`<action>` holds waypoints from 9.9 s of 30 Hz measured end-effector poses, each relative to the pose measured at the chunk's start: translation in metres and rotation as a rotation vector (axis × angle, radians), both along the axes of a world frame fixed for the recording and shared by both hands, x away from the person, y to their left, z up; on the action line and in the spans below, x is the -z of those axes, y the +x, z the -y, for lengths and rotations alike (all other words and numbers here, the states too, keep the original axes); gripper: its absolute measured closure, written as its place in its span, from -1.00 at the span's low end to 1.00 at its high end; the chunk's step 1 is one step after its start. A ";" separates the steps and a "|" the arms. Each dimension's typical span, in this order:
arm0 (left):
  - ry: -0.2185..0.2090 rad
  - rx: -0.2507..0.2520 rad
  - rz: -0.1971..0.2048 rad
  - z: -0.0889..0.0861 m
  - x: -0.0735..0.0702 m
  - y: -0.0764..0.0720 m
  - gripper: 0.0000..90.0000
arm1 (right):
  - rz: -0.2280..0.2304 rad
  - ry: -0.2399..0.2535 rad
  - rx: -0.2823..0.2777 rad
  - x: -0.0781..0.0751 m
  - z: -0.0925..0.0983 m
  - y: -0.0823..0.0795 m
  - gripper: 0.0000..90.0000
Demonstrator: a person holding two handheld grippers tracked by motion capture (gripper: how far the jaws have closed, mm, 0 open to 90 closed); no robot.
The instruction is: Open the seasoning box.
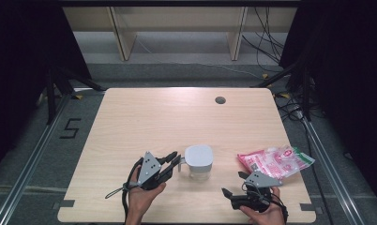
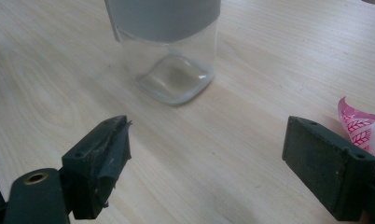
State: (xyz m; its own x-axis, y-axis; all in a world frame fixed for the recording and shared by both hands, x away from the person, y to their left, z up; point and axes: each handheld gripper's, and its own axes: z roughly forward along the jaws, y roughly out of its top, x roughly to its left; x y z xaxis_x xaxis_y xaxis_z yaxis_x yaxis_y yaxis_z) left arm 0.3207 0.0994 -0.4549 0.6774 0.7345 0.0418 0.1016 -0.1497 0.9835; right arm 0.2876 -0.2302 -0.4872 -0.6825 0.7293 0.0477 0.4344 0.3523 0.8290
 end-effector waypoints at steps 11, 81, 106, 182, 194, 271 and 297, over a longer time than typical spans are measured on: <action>-0.006 0.036 -0.032 0.012 0.001 0.012 0.93 | 0.007 0.001 -0.001 0.000 0.000 0.000 -0.63; -0.055 0.019 -0.033 0.016 0.013 0.013 0.95 | 0.188 -0.001 -0.115 -0.027 -0.030 0.032 1.00; -0.036 0.016 -0.010 0.017 0.013 0.013 0.96 | 0.174 -0.014 -0.123 -0.031 -0.036 0.035 1.00; -0.028 0.061 -0.161 0.015 0.040 -0.035 -0.33 | 0.285 -0.005 -0.248 -0.061 -0.098 0.043 1.00; -0.050 0.075 -0.167 0.015 0.039 -0.038 -0.35 | 0.276 0.000 -0.263 -0.060 -0.105 0.044 0.91; -0.025 0.107 -0.196 0.023 0.048 -0.034 -0.40 | 0.011 0.136 0.598 -0.004 0.126 -0.021 -0.28; -0.017 0.119 -0.185 0.023 0.048 -0.034 -0.40 | -0.037 0.180 0.695 0.010 0.141 0.014 -0.46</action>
